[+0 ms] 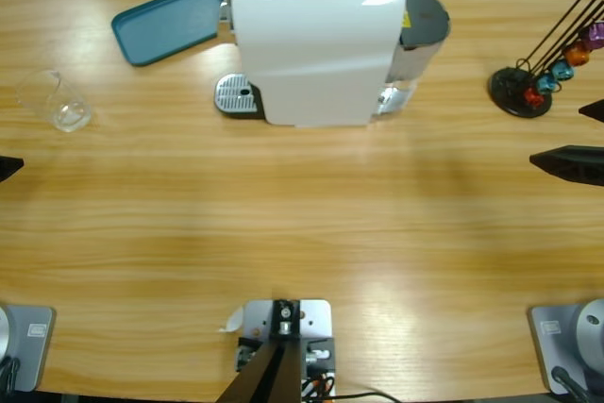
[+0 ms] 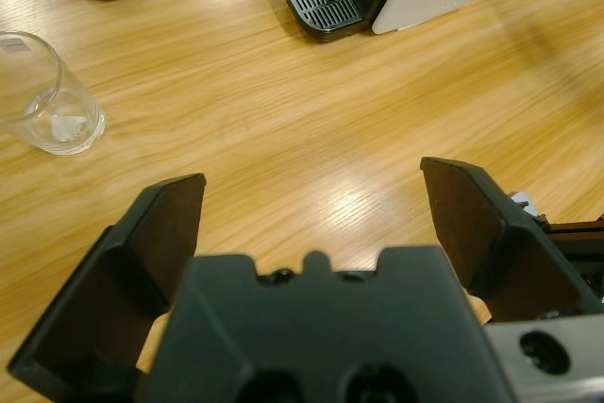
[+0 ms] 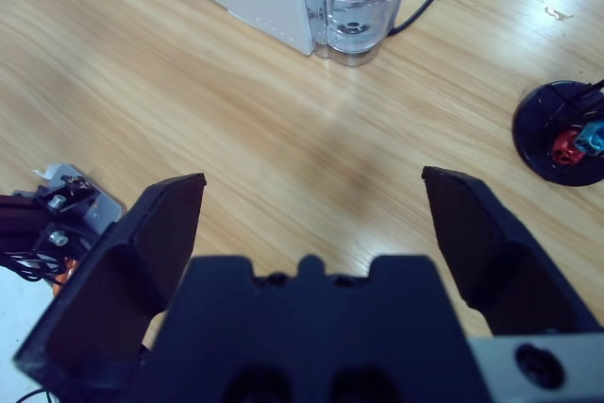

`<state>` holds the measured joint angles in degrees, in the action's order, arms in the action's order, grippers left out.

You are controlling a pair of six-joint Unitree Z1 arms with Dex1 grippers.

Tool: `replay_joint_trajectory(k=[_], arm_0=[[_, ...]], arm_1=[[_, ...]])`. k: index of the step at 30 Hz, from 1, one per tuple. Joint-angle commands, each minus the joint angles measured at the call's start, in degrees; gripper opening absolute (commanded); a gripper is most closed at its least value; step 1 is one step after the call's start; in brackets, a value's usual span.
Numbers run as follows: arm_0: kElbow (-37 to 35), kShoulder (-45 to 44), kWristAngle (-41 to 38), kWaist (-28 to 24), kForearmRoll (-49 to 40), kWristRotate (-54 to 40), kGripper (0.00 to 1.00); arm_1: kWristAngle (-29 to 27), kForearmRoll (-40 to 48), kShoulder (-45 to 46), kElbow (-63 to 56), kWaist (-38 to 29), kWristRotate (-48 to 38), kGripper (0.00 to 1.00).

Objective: Pour coffee

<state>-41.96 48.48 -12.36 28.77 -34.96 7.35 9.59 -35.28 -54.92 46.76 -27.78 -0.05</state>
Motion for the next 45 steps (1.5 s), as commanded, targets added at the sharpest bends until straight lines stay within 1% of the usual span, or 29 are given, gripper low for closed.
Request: replay_joint_trajectory(k=[1, 6, 7, 8, 9, 10, 12, 15, 16, 17, 18, 19, 20, 22, 24, 25, 29, 30, 31, 32, 35, 38, 40, 42, 43, 45], arm_0=[[0.48, -0.11, 0.67, 0.49, -0.72, 0.91, 0.998], [0.71, -1.55, 1.37, 0.49, -0.67, 0.91, 0.990], [0.88, -2.10, 1.51, 0.49, -0.63, 0.98, 0.975], [1.02, -2.50, 1.79, 0.49, -0.63, 1.17, 0.939], [1.08, -2.45, 1.81, 0.49, -0.56, 1.28, 0.935], [0.97, -1.97, 1.81, 0.49, -0.40, 1.35, 0.945], [-0.28, -0.71, 1.35, 0.49, -0.76, 2.07, 1.000], [-0.89, 1.40, -1.76, 0.53, 2.00, 2.88, 1.000], [-0.98, 1.95, -2.02, 0.49, 4.18, 4.32, 0.984], [-1.67, 2.12, -1.97, 0.09, 5.64, 10.19, 0.982], [-2.65, 2.14, -1.99, -1.28, 6.03, 17.59, 0.994], [-2.84, 2.26, -3.34, -3.37, 8.54, 22.90, 1.000], [-2.81, 3.04, -5.20, -4.36, 11.23, 24.71, 1.000], [-2.77, 6.13, -6.01, -5.15, 16.37, 29.07, 0.999], [-2.77, 10.93, -7.00, -5.57, 20.83, 33.83, 0.976], [-2.84, 14.06, -8.88, -5.57, 23.08, 36.05, 0.941], [-2.99, 26.40, -15.75, -5.68, 32.84, 36.26, 0.936], [-3.16, 29.39, -18.23, -6.06, 35.31, 36.56, 0.917], [-3.88, 33.18, -21.75, -6.34, 38.76, 37.72, 0.908], [-4.90, 35.63, -23.56, -6.36, 40.59, 38.79, 0.908], [-8.61, 40.80, -25.30, -6.36, 43.19, 39.40, 0.908], [-11.58, 44.64, -27.05, -6.36, 43.63, 38.24, 0.907], [-12.27, 46.12, -28.00, -6.36, 45.11, 38.14, 0.904], [-12.71, 47.60, -30.01, -6.08, 47.48, 38.84, 0.881], [-13.04, 48.21, -30.10, -5.59, 47.71, 38.88, 0.856], [-13.15, 49.51, -30.10, -4.97, 48.60, 38.88, 0.852]], arm_1=[[-0.88, 0.35, -0.24, -1.32, -0.78, 0.57, 1.000], [-0.97, 0.30, -0.24, -1.25, -0.78, 0.57, 1.000], [-0.97, 0.30, -0.18, -1.30, -0.78, 0.57, 1.000], [-0.97, 0.30, -0.18, -1.30, -0.78, 0.56, 1.000], [-0.97, 0.33, -0.22, -1.28, -0.78, 0.56, 1.000], [-0.97, 0.53, -0.24, -1.39, -0.78, 0.57, 1.000], [-0.97, 0.56, -0.29, -1.40, -0.78, 0.56, 1.000], [-0.97, 0.56, -0.45, -1.37, -0.78, 0.56, 1.000], [-0.97, 0.56, -0.43, -1.40, -0.78, 0.57, 1.000], [-0.97, 0.56, -0.45, -1.39, -0.78, 0.56, 1.000], [-0.97, 0.61, -0.55, -1.42, -0.78, 0.57, 1.000], [-0.97, 1.18, -0.89, -1.61, -0.78, 0.57, 1.000], [-0.95, 1.49, -1.47, -1.67, -0.78, 0.57, 1.000], [-0.97, 1.51, -2.28, -1.61, -0.78, 0.56, 1.000], [-0.97, 1.44, -2.45, -1.58, -0.78, 0.52, 1.000], [-0.97, 1.44, -2.38, -1.58, -0.78, 0.50, 1.000], [-0.97, 1.44, -2.20, -1.58, -0.78, 0.49, 1.000], [-0.97, 1.44, -2.24, -1.58, -0.78, 0.49, 1.000], [-0.97, 1.44, -2.28, -1.58, -0.78, 0.49, 1.000], [-0.97, 1.44, -2.13, -1.58, -0.78, 0.49, 1.000], [-0.97, 1.44, -1.73, -1.67, -0.78, 0.52, 1.000], [-0.97, 1.44, -1.68, -1.67, -0.78, 0.54, 1.000], [-0.97, 1.44, -1.68, -1.67, -0.78, 0.56, 1.000], [-0.97, 1.44, -1.84, -1.67, -0.78, 0.52, 1.000], [-0.97, 1.44, -1.94, -1.67, -0.78, 0.50, 1.000], [-0.97, 1.44, -1.94, -1.65, -0.78, 0.52, 1.000]])
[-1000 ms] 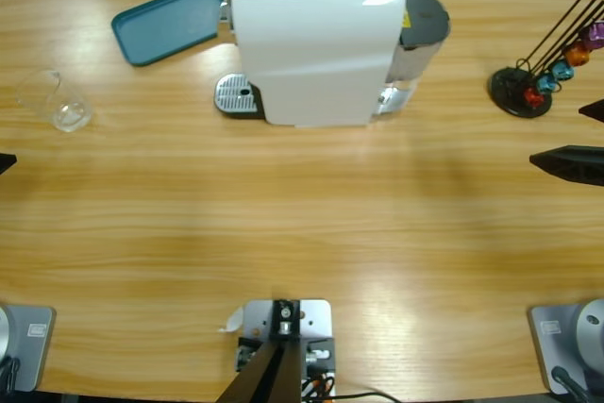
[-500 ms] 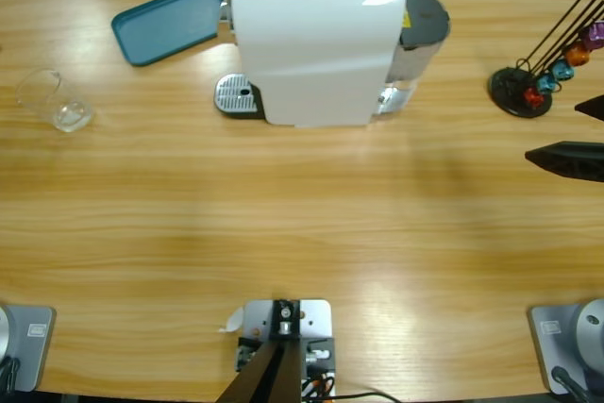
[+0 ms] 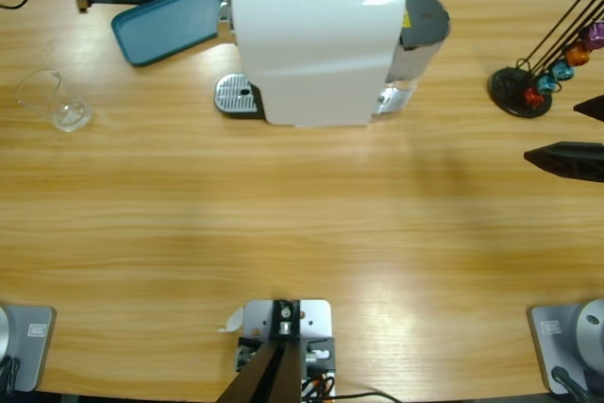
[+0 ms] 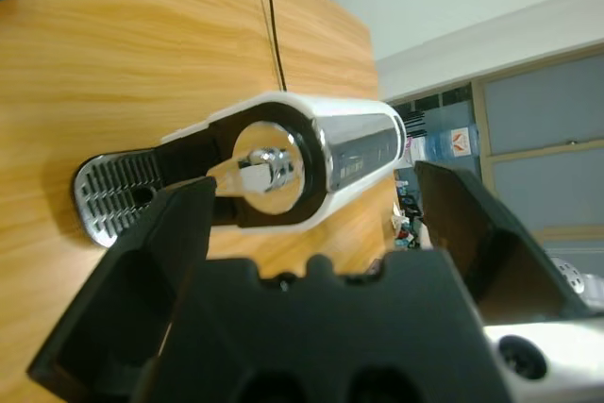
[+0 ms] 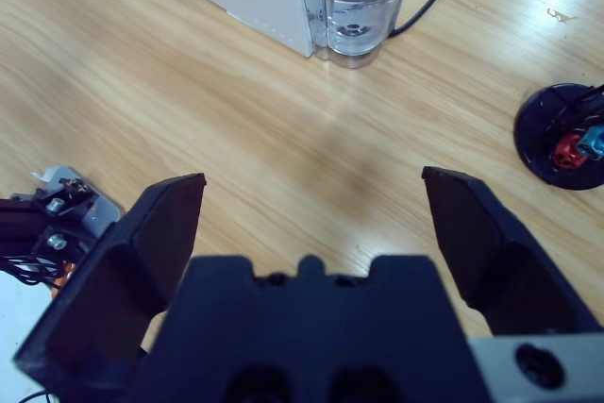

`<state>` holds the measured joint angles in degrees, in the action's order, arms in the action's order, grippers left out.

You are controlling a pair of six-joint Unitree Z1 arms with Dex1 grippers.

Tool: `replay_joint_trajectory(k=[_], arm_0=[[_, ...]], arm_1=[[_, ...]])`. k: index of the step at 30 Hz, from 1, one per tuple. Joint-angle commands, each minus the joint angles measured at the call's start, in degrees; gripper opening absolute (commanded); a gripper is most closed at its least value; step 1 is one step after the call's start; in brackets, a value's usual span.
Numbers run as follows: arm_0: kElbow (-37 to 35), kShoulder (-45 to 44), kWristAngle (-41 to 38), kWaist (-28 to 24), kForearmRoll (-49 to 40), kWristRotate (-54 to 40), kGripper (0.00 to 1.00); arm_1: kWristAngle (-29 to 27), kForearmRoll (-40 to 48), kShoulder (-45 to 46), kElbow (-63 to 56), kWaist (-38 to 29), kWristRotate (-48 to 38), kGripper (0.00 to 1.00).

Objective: Pour coffee

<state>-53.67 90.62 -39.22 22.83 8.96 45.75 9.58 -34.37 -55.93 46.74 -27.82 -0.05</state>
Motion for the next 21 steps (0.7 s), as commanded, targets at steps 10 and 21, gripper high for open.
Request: replay_joint_trajectory(k=[10, 21], arm_0=[[-3.14, 11.25, -3.14, 3.62, 5.01, 2.49, 0.738], [-6.85, 13.32, -3.14, 6.29, 5.36, 6.11, 0.485]], arm_1=[[-1.23, 0.46, -1.28, -1.56, -0.75, 0.52, 1.000], [-1.34, 0.44, -1.53, -1.47, -0.75, 0.49, 1.000]])
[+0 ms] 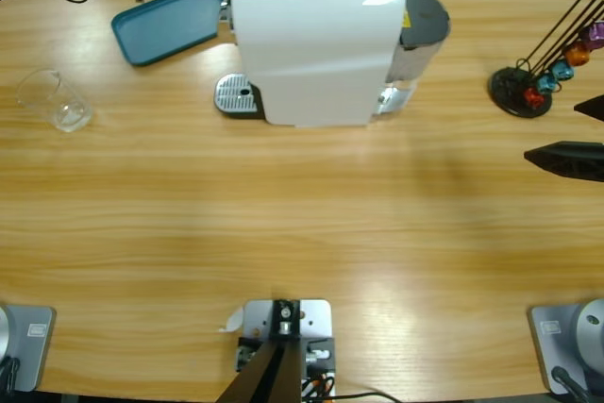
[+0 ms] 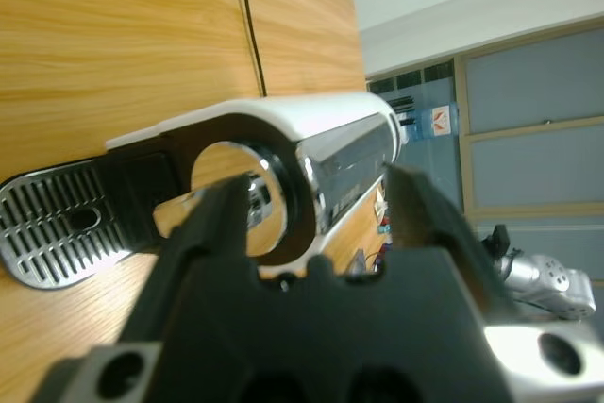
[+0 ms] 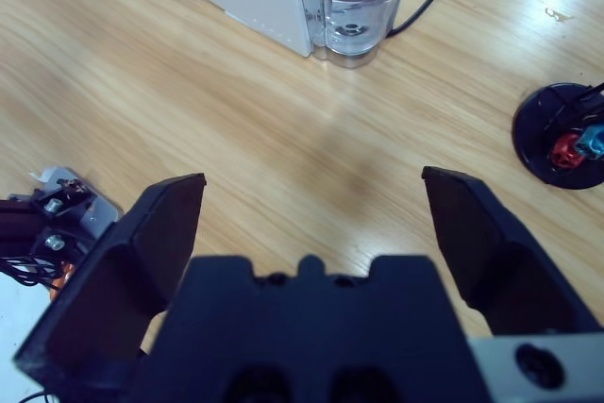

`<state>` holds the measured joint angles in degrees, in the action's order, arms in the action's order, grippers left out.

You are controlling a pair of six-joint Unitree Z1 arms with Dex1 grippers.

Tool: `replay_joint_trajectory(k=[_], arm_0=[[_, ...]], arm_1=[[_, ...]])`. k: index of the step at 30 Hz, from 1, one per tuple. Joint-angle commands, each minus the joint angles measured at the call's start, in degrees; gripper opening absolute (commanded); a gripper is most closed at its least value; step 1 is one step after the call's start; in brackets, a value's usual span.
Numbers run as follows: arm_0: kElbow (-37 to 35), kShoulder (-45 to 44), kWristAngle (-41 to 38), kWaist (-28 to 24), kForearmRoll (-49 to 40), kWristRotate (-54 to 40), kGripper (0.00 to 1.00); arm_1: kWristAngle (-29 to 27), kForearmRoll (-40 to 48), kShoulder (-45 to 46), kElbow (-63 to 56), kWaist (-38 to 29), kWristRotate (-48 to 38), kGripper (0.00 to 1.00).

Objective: Pour coffee

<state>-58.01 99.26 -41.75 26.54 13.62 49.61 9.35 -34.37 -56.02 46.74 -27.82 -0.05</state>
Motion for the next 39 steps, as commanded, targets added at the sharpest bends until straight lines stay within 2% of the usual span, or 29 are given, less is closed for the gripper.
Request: replay_joint_trajectory(k=[1, 6, 7, 8, 10, 11, 13, 27, 36, 37, 38, 39], arm_0=[[-2.46, 4.80, -0.58, 2.80, 0.70, 2.25, 0.485], [-1.76, 4.71, -0.62, 2.82, 0.70, 2.14, 0.483], [-1.79, 4.61, -0.62, 2.82, 0.70, 2.13, 0.434], [-1.83, 4.42, -0.62, 2.82, 0.70, 1.95, 0.278], [-1.83, 3.89, -0.62, 2.82, 0.70, 1.97, 0.193], [-1.74, 3.57, -0.62, 2.82, 0.72, 1.93, 0.080], [-1.39, 2.97, -0.62, 2.82, 0.70, 1.84, 0.000], [-2.11, 1.55, -3.59, 4.21, 3.85, 3.09, 0.000], [-11.62, -1.39, -3.76, 5.81, 3.82, 3.57, 0.000], [-12.82, -1.60, -4.45, 6.16, 3.87, 3.51, 0.121], [-13.82, -1.84, -5.24, 6.56, 4.43, 1.60, 0.579], [-13.66, -2.25, -5.26, 6.76, 5.06, -1.44, 0.794]], arm_1=[[-1.30, 0.43, -1.09, -1.53, -0.75, 0.52, 1.000], [-4.08, 0.36, 1.30, -2.00, -0.75, 0.57, 1.000], [-4.08, 0.36, 1.20, -2.00, -0.75, 0.57, 1.000], [-4.08, 0.36, 1.04, -2.00, -0.75, 0.57, 1.000], [-4.08, 0.36, 1.00, -2.00, -0.75, 0.59, 1.000], [-4.08, 0.36, 0.98, -2.00, -0.75, 0.63, 1.000], [-4.03, 0.34, 0.91, -2.00, -0.76, 0.66, 1.000], [-4.17, 0.36, 0.91, -2.00, -0.83, 0.66, 1.000], [-4.70, 0.34, 2.00, -2.11, -0.83, 0.66, 1.000], [-4.94, 0.23, 2.25, -2.09, -0.83, 0.59, 1.000], [-5.22, 0.18, 2.53, -2.09, -0.83, 0.54, 1.000], [-5.70, 0.18, 2.99, -2.09, -0.83, 0.36, 1.000]])
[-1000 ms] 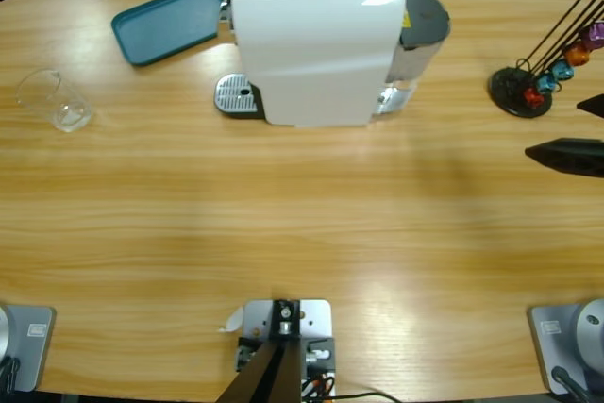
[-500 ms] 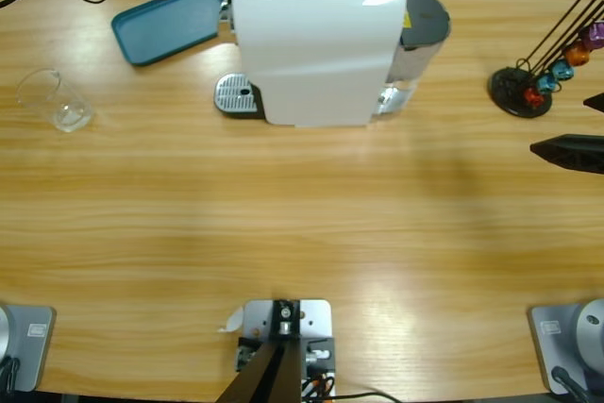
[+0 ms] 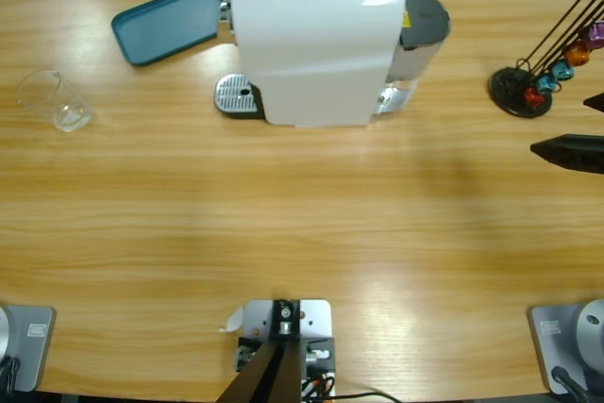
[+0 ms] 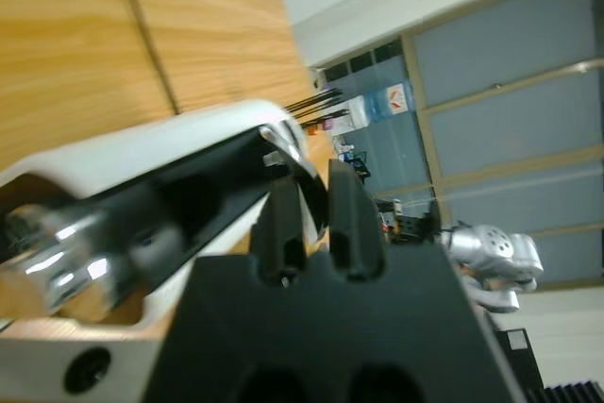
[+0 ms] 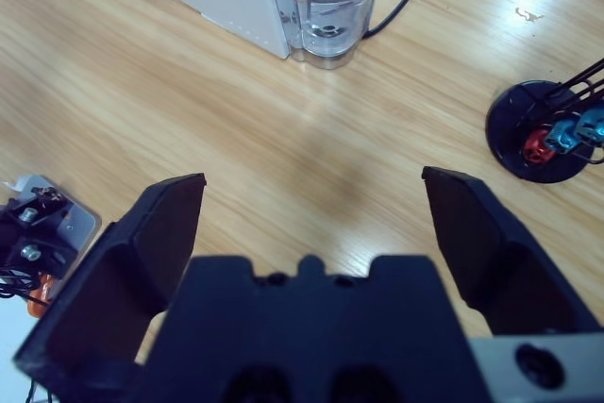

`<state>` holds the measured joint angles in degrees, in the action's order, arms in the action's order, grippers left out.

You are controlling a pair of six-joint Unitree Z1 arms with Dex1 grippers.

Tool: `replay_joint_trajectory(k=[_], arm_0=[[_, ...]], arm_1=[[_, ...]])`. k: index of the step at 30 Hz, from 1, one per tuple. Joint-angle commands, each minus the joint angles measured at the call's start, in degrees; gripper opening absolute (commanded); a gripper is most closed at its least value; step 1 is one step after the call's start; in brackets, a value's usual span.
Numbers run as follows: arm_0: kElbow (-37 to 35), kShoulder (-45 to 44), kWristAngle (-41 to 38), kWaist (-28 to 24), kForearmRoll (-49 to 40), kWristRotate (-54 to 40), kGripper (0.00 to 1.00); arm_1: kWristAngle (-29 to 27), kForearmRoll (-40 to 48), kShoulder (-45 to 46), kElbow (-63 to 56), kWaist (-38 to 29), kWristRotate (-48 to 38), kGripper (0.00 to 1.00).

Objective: Pour coffee

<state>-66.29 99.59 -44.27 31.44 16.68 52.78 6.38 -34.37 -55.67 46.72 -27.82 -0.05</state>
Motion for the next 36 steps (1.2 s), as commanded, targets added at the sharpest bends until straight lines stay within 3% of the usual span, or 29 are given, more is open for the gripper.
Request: replay_joint_trajectory(k=[1, 4, 9, 11, 14, 18, 22, 24, 26, 27, 32, 36], arm_0=[[-4.68, -3.14, -2.72, 1.87, 2.80, -8.33, 0.919], [-0.49, -5.81, -2.93, 1.41, 2.99, -26.99, 0.995], [8.26, -13.00, -2.37, 1.92, -0.56, -36.36, 0.977], [11.90, -18.48, 6.67, 2.15, -9.07, -44.84, 0.928], [12.74, -23.93, 25.67, 6.21, -25.43, -62.92, 0.941], [15.42, -29.64, 33.26, 6.77, -35.89, -71.29, 0.951], [21.45, -35.02, 41.40, 6.97, -41.08, -72.40, 0.965], [25.42, -35.30, 44.62, 6.97, -41.20, -71.26, 0.968], [27.44, -36.39, 44.79, 6.97, -41.01, -70.13, 0.968], [28.20, -36.99, 44.79, 6.97, -40.48, -70.10, 0.968], [30.08, -36.39, 44.79, 6.97, -38.83, -68.88, 0.968], [30.16, -36.50, 44.88, 6.97, -38.83, -68.62, 0.968]], arm_1=[[-3.59, 0.18, 3.29, -1.93, -0.83, -0.06, 1.000], [-7.42, 0.50, 4.89, -0.97, -0.81, -0.64, 1.000], [-10.64, 3.84, 4.96, -3.09, 2.67, -0.73, 1.000], [-12.38, 4.84, 4.82, -4.08, 8.93, -2.93, 1.000], [-14.08, 7.93, 3.43, -5.13, 13.74, -3.21, 1.000], [-13.85, 16.58, -0.49, -8.91, 16.35, -3.12, 0.980], [-13.77, 27.34, -7.45, -13.87, 17.54, -3.15, 0.863], [-14.24, 30.89, -11.16, -14.40, 17.73, -2.08, 0.851], [-15.56, 33.18, -13.48, -14.20, 18.31, -1.50, 0.832], [-15.72, 34.35, -14.38, -13.92, 18.88, -1.19, 0.746], [-16.70, 36.46, -17.87, -13.18, 19.88, -0.39, 0.619], [-16.81, 37.45, -18.86, -13.41, 20.53, -0.31, 0.600]])
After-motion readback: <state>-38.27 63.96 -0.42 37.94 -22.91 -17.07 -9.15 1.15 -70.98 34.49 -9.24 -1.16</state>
